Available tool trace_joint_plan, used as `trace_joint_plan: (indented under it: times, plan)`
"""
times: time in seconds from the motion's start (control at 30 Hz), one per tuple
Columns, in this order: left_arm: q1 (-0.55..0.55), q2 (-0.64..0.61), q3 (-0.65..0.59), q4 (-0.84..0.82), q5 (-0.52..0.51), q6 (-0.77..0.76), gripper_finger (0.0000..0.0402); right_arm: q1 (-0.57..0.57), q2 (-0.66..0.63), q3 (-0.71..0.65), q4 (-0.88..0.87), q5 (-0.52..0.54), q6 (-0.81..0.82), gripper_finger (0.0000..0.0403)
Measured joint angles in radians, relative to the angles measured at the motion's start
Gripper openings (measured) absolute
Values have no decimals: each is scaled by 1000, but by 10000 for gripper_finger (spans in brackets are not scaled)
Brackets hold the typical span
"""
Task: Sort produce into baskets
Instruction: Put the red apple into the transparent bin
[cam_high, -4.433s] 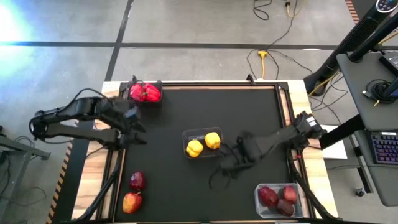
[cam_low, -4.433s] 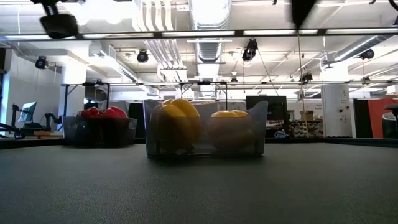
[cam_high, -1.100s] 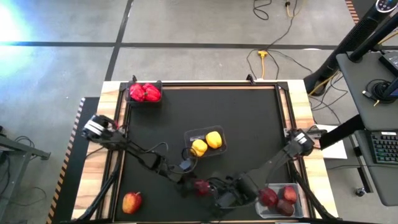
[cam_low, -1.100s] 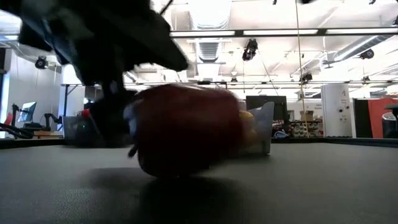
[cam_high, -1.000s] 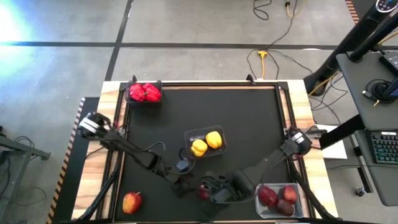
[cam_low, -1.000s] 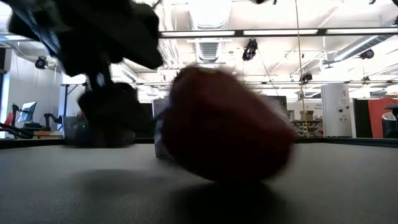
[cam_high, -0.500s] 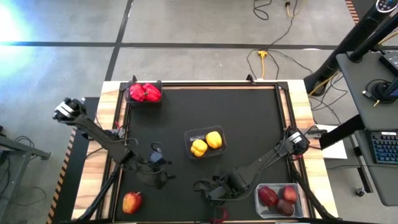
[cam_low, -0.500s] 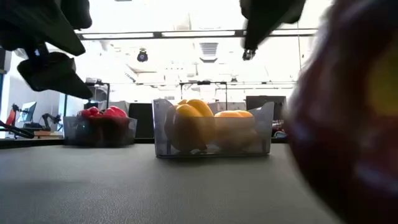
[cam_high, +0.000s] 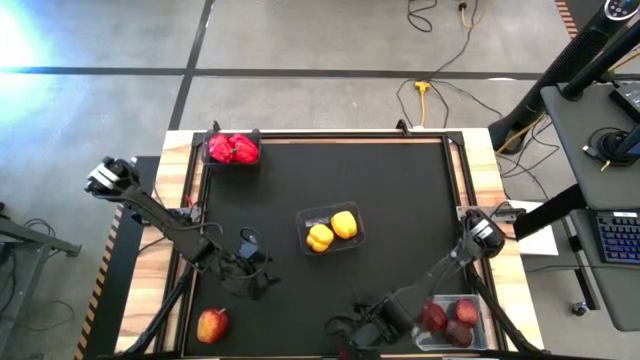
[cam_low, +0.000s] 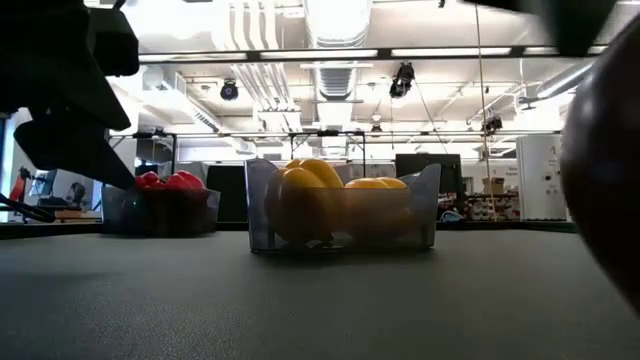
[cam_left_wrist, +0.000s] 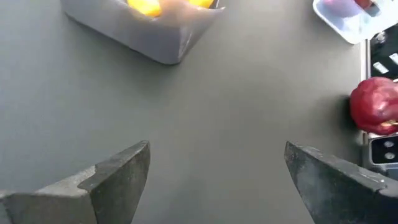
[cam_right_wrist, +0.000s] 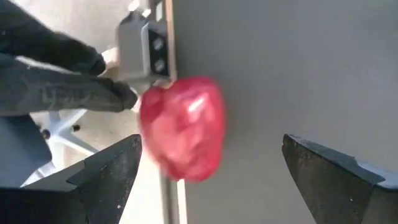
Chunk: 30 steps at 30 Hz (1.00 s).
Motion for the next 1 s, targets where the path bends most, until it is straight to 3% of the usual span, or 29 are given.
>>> trace_joint_plan:
  times: [0.4,0.63,0.73,0.9,1.0]
  plan:
    - [3,19,0,11,0,0,354,57,127,0,127,0,13,379]
    - [3,19,0,12,1,0,354,54,195,7,93,16,59,377]
    - [3,19,0,12,1,0,354,50,198,8,93,26,102,358]
    - [3,19,0,15,1,0,354,31,177,4,80,30,160,282]
    - [3,19,0,15,3,4,354,13,145,12,25,24,207,278]
